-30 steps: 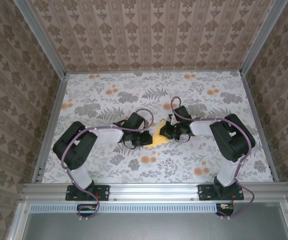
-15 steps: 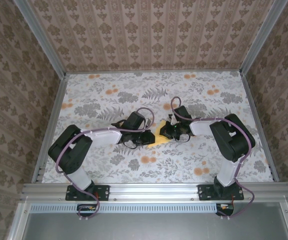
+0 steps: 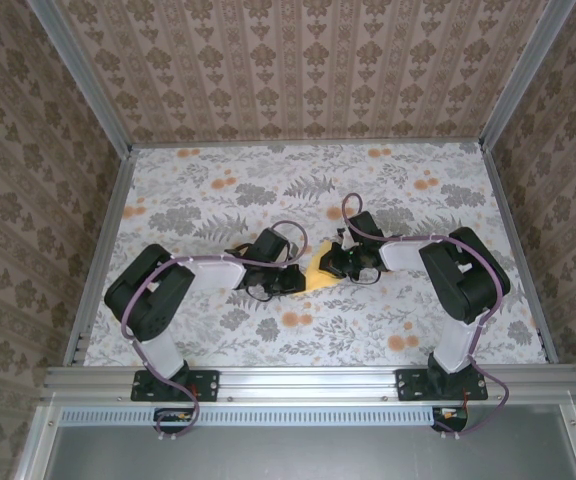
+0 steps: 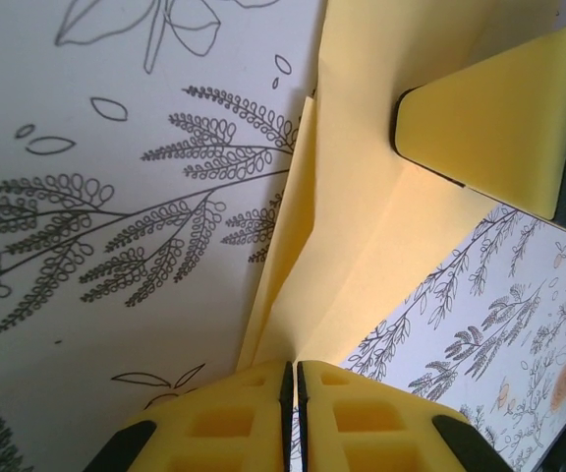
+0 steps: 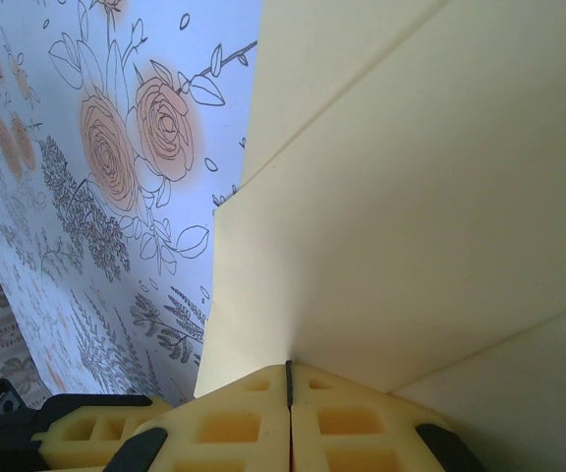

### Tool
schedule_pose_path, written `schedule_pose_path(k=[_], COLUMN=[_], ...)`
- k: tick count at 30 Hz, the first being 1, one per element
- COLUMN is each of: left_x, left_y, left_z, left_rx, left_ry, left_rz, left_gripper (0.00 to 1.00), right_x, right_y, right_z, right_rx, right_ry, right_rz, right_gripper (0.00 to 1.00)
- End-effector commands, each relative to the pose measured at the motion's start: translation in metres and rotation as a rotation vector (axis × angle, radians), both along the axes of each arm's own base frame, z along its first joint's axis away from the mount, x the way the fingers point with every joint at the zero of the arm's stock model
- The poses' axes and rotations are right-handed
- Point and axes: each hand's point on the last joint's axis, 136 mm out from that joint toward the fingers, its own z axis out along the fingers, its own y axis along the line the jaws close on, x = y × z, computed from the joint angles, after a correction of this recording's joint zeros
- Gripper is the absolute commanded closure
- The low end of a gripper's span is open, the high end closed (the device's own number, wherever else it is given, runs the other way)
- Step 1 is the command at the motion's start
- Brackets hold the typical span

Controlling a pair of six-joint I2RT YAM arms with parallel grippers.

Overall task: Fold a paper plane with a square sheet of paper (pick it up from the middle)
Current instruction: Fourth fold the wing at the center of the table.

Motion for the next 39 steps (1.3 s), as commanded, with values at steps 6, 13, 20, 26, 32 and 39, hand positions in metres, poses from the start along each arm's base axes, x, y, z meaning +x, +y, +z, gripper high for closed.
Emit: schedule_pose_path(k=[6,13,20,26,32,39], left_x=[-0.014,-0.023,-0.028,-0.027,-0.025,-0.025], left_y=[0.027,0.036,0.045,0.037,0.036,0.035], left_z=[-0.025,-0.031,-0.032,-0.033,-0.031,-0.032], left_rx=[0.073,0.062,0.054,0.017,0.010,0.009], left_ry=[0.074,0.105,0.112,0.121,0.117,0.120], left_rz=[0.046,0.061,0.073,0.063,0.062,0.062], left_gripper=[0.90,0.96,0.99,1.00,1.00,1.00], right_x=[-0.013,0.004,0.012,0.019,-0.002,-0.023], right_y=[-0.023,-0.013,-0.013,0.001,0.031,0.059], right_z=[-0.033,-0.002,0.012,0.044,0.063,0.040], right_rx=[-0.115,-0.073,-0.087,-0.007,0.029,0.030], right_ry=[0.090,-0.010,-0.059,-0.139,-0.176,-0.110], right_rz=[-0.039,0.005,0.027,0.042,0.095,0.104], right_gripper=[0.93,0.93,0.93,0.92,0.91,0.92])
